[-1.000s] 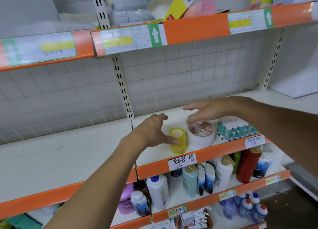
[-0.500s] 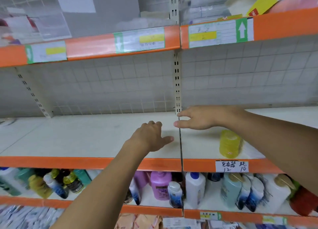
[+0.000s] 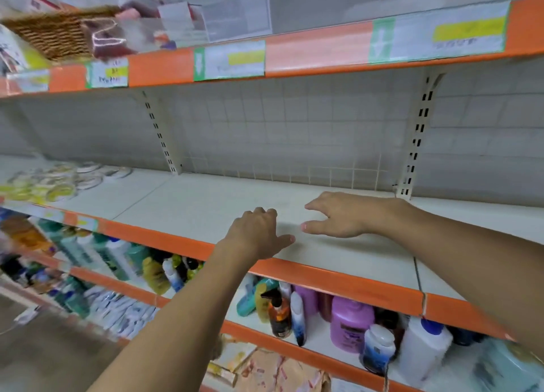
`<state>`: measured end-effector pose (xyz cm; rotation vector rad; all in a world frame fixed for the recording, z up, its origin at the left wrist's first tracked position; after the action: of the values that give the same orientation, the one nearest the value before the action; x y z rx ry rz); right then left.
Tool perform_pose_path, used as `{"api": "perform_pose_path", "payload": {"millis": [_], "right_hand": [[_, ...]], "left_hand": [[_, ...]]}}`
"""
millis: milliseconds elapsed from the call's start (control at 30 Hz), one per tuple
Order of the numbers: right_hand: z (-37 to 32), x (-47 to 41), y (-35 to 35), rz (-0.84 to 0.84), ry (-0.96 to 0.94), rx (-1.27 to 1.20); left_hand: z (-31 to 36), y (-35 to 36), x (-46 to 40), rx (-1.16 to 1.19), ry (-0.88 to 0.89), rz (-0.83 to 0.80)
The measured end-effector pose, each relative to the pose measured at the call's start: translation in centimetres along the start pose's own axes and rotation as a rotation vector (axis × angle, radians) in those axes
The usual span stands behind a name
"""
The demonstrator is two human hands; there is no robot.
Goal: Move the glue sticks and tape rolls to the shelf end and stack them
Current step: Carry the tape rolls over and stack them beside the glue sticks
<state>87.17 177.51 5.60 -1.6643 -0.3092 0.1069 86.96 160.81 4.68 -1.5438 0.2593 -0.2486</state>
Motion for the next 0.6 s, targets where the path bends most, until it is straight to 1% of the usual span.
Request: {"api": "perform_pose_path", "payload": {"millis": [133,300,600], "right_hand": [[-4.0,-3.2,0.6,0.029,-0.060,-0.010],[-9.8,-6.5,1.1,0.034,-0.143,-0.004],[-19.1,-13.9,2.3,0.020,-0.310,-0.010]], "left_hand": [[-5.0,-0.3,0.4,-0.038,-0.066,0.020],[-10.5,-0.7,1.5,-0.141,-0.128,0.062],[-20.5,-0.5,3.6,-0.060,-0.321,0.032]]}}
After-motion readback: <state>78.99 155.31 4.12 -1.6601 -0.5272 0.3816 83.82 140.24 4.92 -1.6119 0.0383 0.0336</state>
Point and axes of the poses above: each hand's wrist, its own x-axis away from the middle knuckle, its own y-axis out of the palm, z = x × y, the point moved 5 cm from there along -x, towards the middle knuckle, and after that the axes turned 5 degrees about z, right-handed, at the moved point
